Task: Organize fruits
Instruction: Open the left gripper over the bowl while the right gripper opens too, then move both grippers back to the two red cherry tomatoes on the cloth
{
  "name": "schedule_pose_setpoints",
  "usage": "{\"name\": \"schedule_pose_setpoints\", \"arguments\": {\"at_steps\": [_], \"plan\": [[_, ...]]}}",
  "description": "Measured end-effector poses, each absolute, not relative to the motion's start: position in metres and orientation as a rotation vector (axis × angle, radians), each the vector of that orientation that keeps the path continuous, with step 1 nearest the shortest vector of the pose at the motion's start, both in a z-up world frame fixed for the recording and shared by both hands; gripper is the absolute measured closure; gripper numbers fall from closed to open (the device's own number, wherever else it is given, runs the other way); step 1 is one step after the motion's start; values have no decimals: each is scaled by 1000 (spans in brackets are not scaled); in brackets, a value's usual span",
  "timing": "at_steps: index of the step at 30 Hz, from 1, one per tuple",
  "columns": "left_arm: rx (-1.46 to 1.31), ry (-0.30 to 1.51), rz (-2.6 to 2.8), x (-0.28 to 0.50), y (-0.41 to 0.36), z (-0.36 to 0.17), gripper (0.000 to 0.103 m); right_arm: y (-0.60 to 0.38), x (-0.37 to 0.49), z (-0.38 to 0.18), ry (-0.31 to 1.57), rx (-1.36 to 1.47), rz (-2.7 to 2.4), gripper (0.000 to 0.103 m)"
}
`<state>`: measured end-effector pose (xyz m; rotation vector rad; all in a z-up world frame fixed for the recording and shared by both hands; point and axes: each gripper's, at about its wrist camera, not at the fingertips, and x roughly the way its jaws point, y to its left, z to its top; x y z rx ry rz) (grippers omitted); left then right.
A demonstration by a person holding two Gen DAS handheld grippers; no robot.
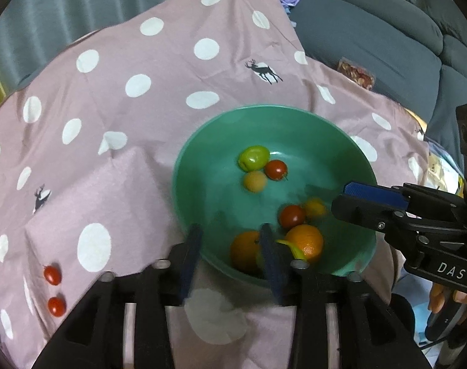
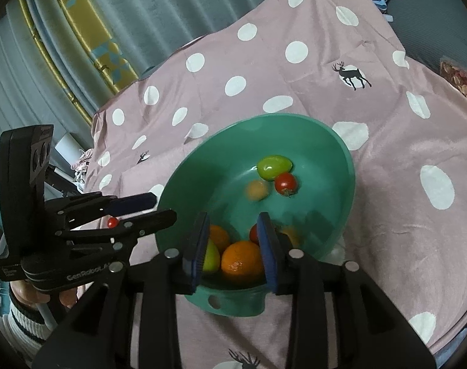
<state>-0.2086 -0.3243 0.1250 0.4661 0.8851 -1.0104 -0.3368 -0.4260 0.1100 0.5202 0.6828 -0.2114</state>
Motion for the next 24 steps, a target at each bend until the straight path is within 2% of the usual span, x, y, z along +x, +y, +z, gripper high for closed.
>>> {"name": "schedule_pose_setpoints", "arguments": {"at_steps": [2,7,8,11,12,17,24], "plan": [[451,878,-1001,-208,-318,128,43,-423,-339,113,676,516,-213,61],[421,863,-974,-206,-301,138,42,-416,-342,124,658,506,-205,57],[415,860,-967,-206,-298,140,39,-414,-343,126,652,505,-202,54],[394,853,-943,-204,-285,144,22,-408,-345,134,624,508,-192,44],[384,854,-935,-203,-281,144,20,-406,-345,137,615,506,-188,43],[345,883,-890,-195,-255,141,20,-397,-344,142,604,522,-174,28],[270,962,-833,-179,-201,118,19,-375,-328,137,638,541,-93,27]]}}
